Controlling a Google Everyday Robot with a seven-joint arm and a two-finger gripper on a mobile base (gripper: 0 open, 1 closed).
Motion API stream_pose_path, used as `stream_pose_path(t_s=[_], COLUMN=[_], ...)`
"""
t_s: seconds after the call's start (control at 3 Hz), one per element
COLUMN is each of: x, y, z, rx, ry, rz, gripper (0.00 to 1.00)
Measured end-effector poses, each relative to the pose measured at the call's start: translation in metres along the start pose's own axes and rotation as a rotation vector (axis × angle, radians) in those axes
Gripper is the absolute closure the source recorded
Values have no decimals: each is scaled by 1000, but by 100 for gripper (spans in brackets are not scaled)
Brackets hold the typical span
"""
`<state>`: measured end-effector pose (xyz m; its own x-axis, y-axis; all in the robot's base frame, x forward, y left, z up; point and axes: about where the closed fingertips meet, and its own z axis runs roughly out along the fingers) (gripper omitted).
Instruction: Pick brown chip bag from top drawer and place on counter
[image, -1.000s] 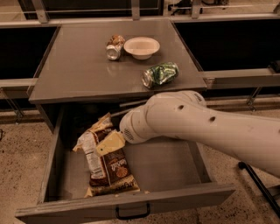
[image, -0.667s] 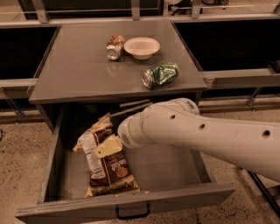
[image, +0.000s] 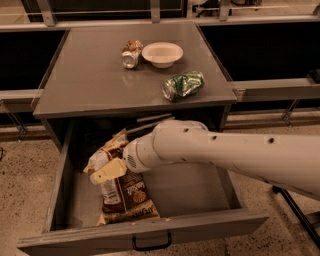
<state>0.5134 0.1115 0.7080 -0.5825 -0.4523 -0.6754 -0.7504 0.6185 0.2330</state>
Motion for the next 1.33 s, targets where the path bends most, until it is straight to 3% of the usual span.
stream_pose_path(t_s=[0.33, 0.67, 1.0, 1.33], x=[8, 15, 3, -27], y=[13, 15, 23, 42], z=[33, 43, 36, -1], rx=[-63, -81, -115, -180], ry=[38, 51, -21, -126], rz=[-7, 4, -11, -96], gripper=[26, 49, 72, 96])
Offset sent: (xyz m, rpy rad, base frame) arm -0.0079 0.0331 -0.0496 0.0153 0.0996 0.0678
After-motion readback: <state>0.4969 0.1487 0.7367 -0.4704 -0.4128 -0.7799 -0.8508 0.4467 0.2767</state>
